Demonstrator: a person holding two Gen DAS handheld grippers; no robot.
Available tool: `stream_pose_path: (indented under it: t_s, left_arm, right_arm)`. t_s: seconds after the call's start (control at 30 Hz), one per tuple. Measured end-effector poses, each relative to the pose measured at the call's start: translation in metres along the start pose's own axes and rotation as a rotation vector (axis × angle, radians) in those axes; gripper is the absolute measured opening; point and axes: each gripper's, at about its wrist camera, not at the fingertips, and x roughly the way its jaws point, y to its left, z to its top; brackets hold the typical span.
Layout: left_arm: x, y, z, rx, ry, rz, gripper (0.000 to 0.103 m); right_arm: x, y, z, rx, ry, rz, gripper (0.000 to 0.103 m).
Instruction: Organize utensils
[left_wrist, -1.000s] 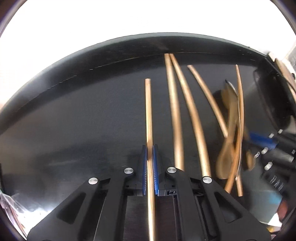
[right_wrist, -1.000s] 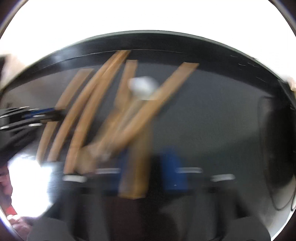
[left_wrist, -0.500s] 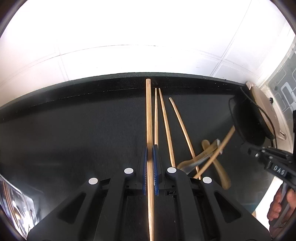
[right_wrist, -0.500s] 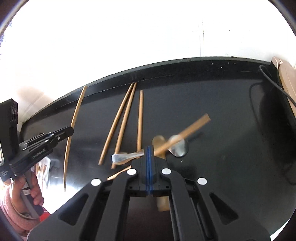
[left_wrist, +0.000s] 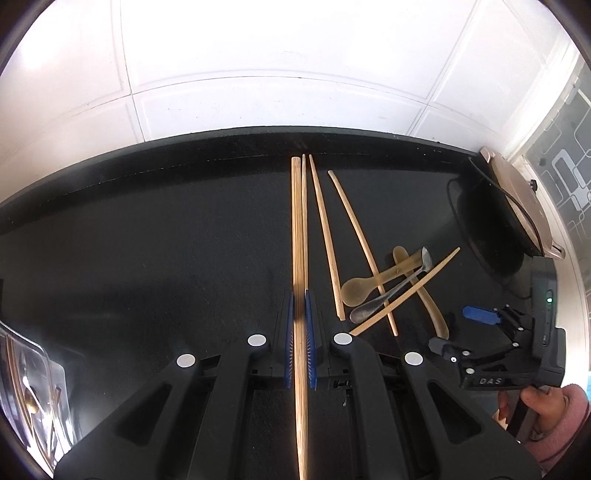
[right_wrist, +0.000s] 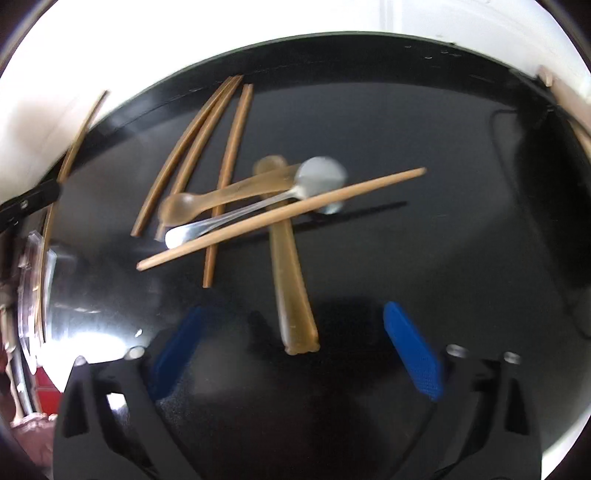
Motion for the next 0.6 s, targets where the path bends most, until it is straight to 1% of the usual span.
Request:
stream_pose_path:
  t_s: [0.07, 0.17, 0.2, 0.27, 0.33, 0.4, 0.47, 0.53, 0.57, 0.6]
  left_arm:
    - [0.002, -0.002, -0.001, 0.0, 0.003, 0.004, 0.005]
    - [0.002, 0.003, -0.004, -0.018, 0.007, 0.004, 0.005]
    - [0.002, 0.003, -0.004, -0.021, 0.005, 0.007, 0.005]
    - [0.002, 0.004, -0.005, -0.028, 0.0, 0.014, 0.005]
    - [0.002, 0.005, -0.005, -0.037, 0.001, 0.02, 0.005]
    - [0.002, 0.008, -0.008, -0.046, 0.006, 0.024, 0.005]
    - [0.002, 0.008, -0.009, -0.052, 0.007, 0.032, 0.005]
    - [-0.001, 0.012, -0.01, -0.068, 0.003, 0.039, 0.005]
    - [-0.002, 0.014, -0.011, -0.076, 0.0, 0.041, 0.005]
    - [-0.003, 0.016, -0.011, -0.085, -0.002, 0.043, 0.005]
  right_arm:
    - [-0.002, -0.008, -0.002, 0.005, -0.03, -0.03, 0.094]
    - [0.001, -0.018, -0.003, -0.001, -0.021, -0.058, 0.094]
    - [0.004, -0.022, -0.003, -0.007, -0.013, -0.071, 0.097]
    - [0.008, -0.021, 0.0, -0.04, -0.012, -0.098, 0.098]
    - [0.014, -0.01, 0.0, -0.094, -0.003, -0.151, 0.098]
    - [0.02, -0.002, 0.008, -0.107, -0.001, -0.146, 0.098]
    - [0.023, 0.002, 0.012, -0.094, 0.024, -0.151, 0.098]
    - [0.026, 0.009, 0.017, -0.114, 0.037, -0.14, 0.098]
    - [0.029, 0.015, 0.021, -0.128, 0.031, -0.135, 0.097]
    - [0.029, 0.022, 0.022, -0.151, 0.007, -0.125, 0.083]
